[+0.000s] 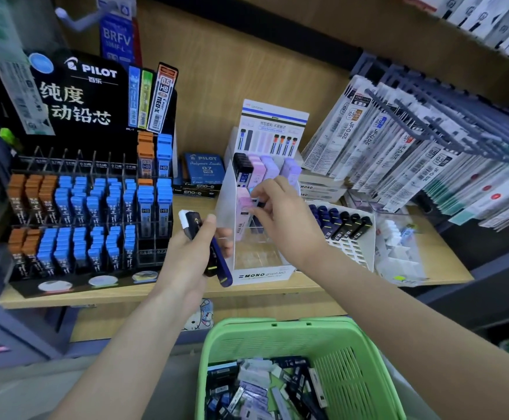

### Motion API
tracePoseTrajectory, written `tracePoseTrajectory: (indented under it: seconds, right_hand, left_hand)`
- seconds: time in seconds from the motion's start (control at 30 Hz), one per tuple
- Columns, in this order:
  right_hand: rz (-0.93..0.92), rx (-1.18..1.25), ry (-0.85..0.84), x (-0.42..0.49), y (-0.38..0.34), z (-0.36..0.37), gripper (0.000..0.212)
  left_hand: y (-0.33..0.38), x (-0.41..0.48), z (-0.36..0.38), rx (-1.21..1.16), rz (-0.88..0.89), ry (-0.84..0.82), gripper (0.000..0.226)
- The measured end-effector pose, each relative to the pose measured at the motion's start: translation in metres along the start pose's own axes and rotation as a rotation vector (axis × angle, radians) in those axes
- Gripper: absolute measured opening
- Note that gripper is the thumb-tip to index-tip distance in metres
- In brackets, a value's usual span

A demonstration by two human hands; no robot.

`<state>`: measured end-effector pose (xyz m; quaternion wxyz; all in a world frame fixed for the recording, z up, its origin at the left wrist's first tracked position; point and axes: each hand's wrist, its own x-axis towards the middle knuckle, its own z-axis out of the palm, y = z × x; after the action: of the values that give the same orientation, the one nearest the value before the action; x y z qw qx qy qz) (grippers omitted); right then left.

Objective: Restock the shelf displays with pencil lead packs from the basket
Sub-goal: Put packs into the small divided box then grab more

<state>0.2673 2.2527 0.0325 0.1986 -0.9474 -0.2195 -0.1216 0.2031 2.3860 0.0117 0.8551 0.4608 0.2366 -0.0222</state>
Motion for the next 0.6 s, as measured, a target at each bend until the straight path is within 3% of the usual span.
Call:
tracePoseTrajectory:
  seconds: [0.1,0.23,0.3,0.43,0.6]
  right_hand:
    - [0.128,0.233,0.002,-0.020,-0.015,-0.004,0.008]
    - [0.286,0.501,-0.348,-0.055,-0.033,-0.006,0.015]
    - [0.330,0.612,-0.393,-0.065,-0.037,-0.004,0.010]
    - [0.386,0.771,-0.286,-0.073,-0.033,-0.005,0.017]
    - [0.490,0.876,-0.041,-0.077,-0.005,-0.027,0.007]
  left_hand:
    - [0.002,-0.001,0.000,-0.107,0.035,0.006,0.020]
    - [0.001,-0.003,0.002,-0.156,0.066,-0.001,0.024]
    - [-0.001,-0.005,0.004,-0.137,0.074,-0.018,0.025]
    - [-0.005,-0.008,0.006,-0.087,0.092,-0.044,0.028]
    - [-0.016,-0.009,0.010,0.117,-0.008,-0.155,0.029]
